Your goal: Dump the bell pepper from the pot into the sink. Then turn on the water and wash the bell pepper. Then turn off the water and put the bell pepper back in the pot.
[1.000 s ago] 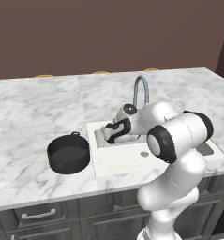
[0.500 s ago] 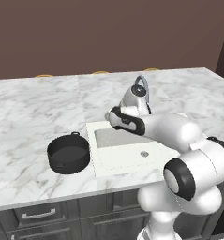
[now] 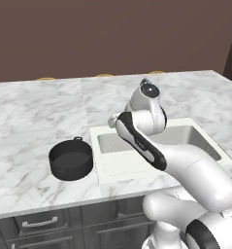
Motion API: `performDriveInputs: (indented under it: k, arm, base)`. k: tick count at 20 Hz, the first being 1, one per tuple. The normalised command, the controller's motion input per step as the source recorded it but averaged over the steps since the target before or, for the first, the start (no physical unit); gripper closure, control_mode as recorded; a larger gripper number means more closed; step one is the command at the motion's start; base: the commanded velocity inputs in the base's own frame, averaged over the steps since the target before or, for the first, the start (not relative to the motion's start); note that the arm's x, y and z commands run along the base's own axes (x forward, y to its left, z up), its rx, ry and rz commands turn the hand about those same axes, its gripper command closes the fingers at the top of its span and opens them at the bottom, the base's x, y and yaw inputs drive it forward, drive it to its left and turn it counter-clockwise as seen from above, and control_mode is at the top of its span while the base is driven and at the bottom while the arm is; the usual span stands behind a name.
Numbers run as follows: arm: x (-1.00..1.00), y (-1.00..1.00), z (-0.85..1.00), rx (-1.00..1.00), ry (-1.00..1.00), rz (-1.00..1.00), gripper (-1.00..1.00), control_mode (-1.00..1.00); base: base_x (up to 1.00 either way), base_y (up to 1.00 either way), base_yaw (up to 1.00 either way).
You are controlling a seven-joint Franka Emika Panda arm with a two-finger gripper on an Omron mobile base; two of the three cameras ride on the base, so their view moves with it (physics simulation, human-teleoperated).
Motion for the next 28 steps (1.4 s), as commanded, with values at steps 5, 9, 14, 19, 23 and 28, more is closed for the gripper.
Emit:
performDriveInputs:
  k: [5, 9, 14, 19, 23, 28]
  arm:
    - [-0.3, 0.74, 0.06, 0.0, 0.05, 0.09, 1.0, -1.0]
    - [-0.03, 0.79, 0.0, 0.0, 0.08, 0.09, 1.0, -1.0]
    - [0.0, 0.74, 0.0, 0.0, 0.09, 0.08, 1.0, -1.0]
    - [0.0, 0.5, -0.02, 0.0, 0.08, 0.04, 1.0, -1.0]
    - [0.0, 0.27, -0.29, -0.05, 0.03, 0.0, 1.0, -1.0]
    - [0.03, 0.17, -0.62, -0.09, 0.03, 0.0, 1.0, -1.0]
  base:
    - [0.0, 0.0, 0.0]
    - [0.0, 0.0, 0.0]
    - [0.0, 0.0, 0.0]
    - [0.0, 0.0, 0.0]
    - [0.0, 0.0, 0.0]
    - [0.0, 0.0, 0.0]
